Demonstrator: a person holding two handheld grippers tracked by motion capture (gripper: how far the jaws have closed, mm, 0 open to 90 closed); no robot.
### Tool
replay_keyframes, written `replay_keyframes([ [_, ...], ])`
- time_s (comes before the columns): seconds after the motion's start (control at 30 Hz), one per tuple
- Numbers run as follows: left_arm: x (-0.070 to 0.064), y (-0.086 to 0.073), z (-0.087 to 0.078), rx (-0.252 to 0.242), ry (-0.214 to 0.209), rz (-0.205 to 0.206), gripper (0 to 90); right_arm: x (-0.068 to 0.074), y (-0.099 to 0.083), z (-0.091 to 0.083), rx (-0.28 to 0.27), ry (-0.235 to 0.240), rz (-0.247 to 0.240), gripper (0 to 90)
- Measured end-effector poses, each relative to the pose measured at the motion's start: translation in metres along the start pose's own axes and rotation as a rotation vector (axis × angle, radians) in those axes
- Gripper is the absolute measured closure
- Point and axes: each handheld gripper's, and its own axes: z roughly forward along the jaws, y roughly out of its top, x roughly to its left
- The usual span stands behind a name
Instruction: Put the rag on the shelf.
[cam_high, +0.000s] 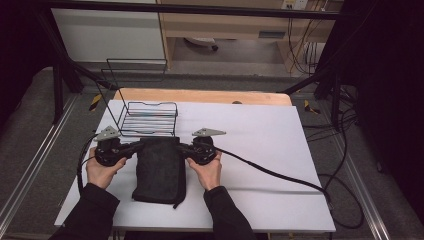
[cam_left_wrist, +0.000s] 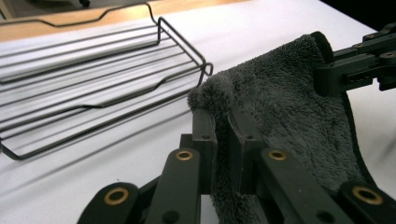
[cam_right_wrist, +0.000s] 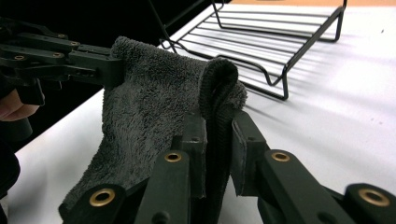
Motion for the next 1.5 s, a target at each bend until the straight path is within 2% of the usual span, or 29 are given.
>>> replay_keyframes([
  [0.17, -0.006, 0.006, -0.008, -0.027, 0.005, 0.017, 82.3, 0.003, 0.006, -0.008, -0.025, 0.007, -0.007, 78.9],
  [0.47, -0.013, 0.016, -0.023, -0.08, 0.006, 0.037, 82.5, 0.014, 0.02, -0.021, -0.066, 0.004, -0.064, 79.1],
  [0.8, -0.02, 0.026, -0.042, -0.144, 0.016, 0.061, 82.6, 0.024, 0.035, -0.033, -0.114, 0.012, -0.105, 79.1],
  [1.2, -0.023, 0.035, -0.059, -0.217, 0.03, 0.064, 82.6, 0.037, 0.05, -0.042, -0.164, 0.009, -0.17, 79.1],
  [1.5, -0.021, 0.041, -0.067, -0.254, 0.044, 0.063, 82.6, 0.044, 0.06, -0.044, -0.203, 0.017, -0.184, 79.1],
])
